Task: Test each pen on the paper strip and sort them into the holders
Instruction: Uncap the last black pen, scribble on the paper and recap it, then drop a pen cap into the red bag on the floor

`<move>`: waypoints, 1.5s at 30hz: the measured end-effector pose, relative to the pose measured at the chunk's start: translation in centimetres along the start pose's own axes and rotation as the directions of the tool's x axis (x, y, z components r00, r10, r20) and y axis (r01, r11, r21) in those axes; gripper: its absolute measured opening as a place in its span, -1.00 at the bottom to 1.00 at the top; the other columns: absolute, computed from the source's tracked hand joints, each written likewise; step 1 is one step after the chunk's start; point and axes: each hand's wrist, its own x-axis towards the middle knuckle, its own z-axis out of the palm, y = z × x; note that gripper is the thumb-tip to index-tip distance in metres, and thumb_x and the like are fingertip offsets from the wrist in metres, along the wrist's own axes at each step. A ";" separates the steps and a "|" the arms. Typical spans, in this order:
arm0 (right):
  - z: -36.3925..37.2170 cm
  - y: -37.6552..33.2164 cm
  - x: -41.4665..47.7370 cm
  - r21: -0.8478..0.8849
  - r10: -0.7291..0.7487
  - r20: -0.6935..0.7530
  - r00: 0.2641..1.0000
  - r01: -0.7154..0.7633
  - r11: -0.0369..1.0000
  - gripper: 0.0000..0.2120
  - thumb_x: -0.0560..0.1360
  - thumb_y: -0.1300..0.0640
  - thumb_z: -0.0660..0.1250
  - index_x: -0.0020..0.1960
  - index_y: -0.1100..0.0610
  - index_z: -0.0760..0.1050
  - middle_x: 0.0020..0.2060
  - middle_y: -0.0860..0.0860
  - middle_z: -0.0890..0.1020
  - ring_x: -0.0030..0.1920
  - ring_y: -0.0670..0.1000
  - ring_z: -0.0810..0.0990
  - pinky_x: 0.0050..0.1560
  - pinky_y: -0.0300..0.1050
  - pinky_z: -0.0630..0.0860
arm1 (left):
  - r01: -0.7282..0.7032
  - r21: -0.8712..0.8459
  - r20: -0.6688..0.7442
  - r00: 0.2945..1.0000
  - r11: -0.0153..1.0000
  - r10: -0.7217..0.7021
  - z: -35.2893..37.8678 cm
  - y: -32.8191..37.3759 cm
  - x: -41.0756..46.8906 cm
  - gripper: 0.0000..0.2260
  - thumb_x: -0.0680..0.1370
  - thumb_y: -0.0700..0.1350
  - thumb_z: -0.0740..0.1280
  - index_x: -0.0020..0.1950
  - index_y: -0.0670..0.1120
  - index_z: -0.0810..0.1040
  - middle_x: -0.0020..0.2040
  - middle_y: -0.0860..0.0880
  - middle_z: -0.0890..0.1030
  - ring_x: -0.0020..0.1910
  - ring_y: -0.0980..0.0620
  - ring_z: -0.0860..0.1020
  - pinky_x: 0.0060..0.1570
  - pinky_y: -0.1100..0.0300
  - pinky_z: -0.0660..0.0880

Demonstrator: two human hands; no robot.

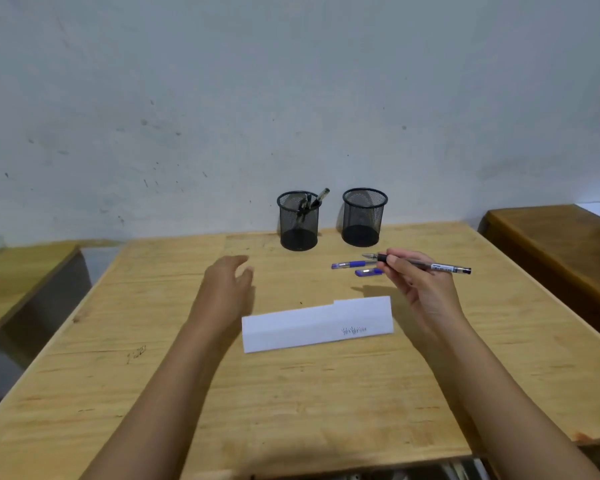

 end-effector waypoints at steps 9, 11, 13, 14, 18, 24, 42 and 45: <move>2.1 -0.9 0.8 -0.013 0.038 0.040 0.998 -0.038 0.999 -0.89 0.38 0.39 0.35 -0.09 0.31 0.58 -0.24 0.12 0.71 -0.21 0.02 0.69 -0.19 -0.31 0.59 | -0.027 0.250 0.178 0.984 0.968 -0.018 0.3 -3.9 3.2 -0.83 0.55 -0.16 0.30 0.00 -0.22 0.62 -0.05 -0.09 0.48 0.00 -0.09 0.50 -0.08 0.21 0.31; 2.5 -0.8 0.5 -0.006 0.043 0.034 0.998 -0.043 0.999 -0.89 0.37 0.39 0.36 -0.11 0.32 0.58 -0.27 0.12 0.70 -0.25 0.02 0.69 -0.22 -0.31 0.59 | -0.031 0.210 0.155 0.988 0.977 -0.002 0.2 -3.7 3.0 -0.88 0.52 -0.19 0.33 -0.04 -0.19 0.63 -0.09 -0.06 0.53 -0.03 -0.07 0.53 -0.12 0.21 0.34; 3.1 -0.7 0.1 -0.014 0.034 0.045 0.998 -0.033 0.999 -0.80 0.27 0.35 0.42 -0.11 0.33 0.57 -0.30 0.13 0.69 -0.27 0.03 0.69 -0.23 -0.31 0.59 | 0.000 0.108 0.124 0.992 0.994 -0.014 -0.2 -3.0 2.6 -0.95 0.49 -0.19 0.36 -0.10 -0.12 0.62 -0.14 -0.04 0.60 -0.12 -0.01 0.55 -0.18 0.17 0.41; 3.3 -0.7 0.0 -0.024 0.030 0.058 0.998 -0.029 0.999 -0.78 0.25 0.34 0.43 -0.10 0.34 0.56 -0.30 0.14 0.69 -0.28 0.04 0.69 -0.22 -0.30 0.60 | 0.014 0.036 0.102 0.995 0.999 -0.017 -0.5 -2.5 2.3 -0.97 0.48 -0.19 0.38 -0.13 -0.10 0.62 -0.18 -0.05 0.62 -0.18 0.02 0.56 -0.20 0.17 0.44; 4.5 -0.7 -0.5 -0.055 0.045 0.109 0.993 -0.039 0.998 -0.86 0.36 0.45 0.37 -0.09 0.35 0.56 -0.29 0.18 0.69 -0.27 0.06 0.69 -0.20 -0.28 0.61 | -0.076 -0.187 0.075 0.993 0.979 0.091 -1.6 0.8 1.6 -0.93 0.42 -0.21 0.46 -0.14 -0.06 0.65 -0.19 0.02 0.67 -0.19 0.13 0.61 -0.12 0.33 0.50; 5.8 -1.2 -1.4 -0.055 0.044 0.172 0.984 -0.035 0.998 -0.87 0.37 0.46 0.35 -0.08 0.38 0.56 -0.29 0.17 0.69 -0.26 0.06 0.70 -0.22 -0.28 0.60 | -0.173 -0.444 0.070 0.972 0.879 0.226 -2.6 5.8 -0.5 -0.79 0.32 -0.25 0.54 -0.24 0.05 0.65 -0.28 0.15 0.69 -0.25 0.22 0.63 -0.16 0.39 0.53; 4.1 -4.9 -0.2 -0.056 -0.039 0.163 0.986 0.049 0.997 -0.74 0.11 0.24 0.49 -0.20 0.23 0.65 -0.32 0.06 0.69 -0.28 -0.10 0.64 -0.28 -0.40 0.48 | -0.063 -0.811 0.147 0.941 0.582 0.306 0.4 11.4 0.8 -0.84 0.38 -0.37 0.43 -0.12 -0.15 0.66 -0.27 0.03 0.70 -0.27 0.19 0.62 -0.20 0.38 0.51; 3.8 -5.8 1.4 -0.021 -0.081 0.120 0.989 0.084 0.996 -0.84 0.27 0.40 0.37 -0.15 0.29 0.59 -0.39 0.03 0.67 -0.36 -0.13 0.62 -0.36 -0.43 0.44 | -0.044 -0.836 0.183 0.917 0.547 0.354 1.5 13.4 2.8 -0.87 0.42 -0.38 0.39 -0.08 -0.22 0.63 -0.32 0.02 0.69 -0.38 0.22 0.59 -0.30 0.44 0.46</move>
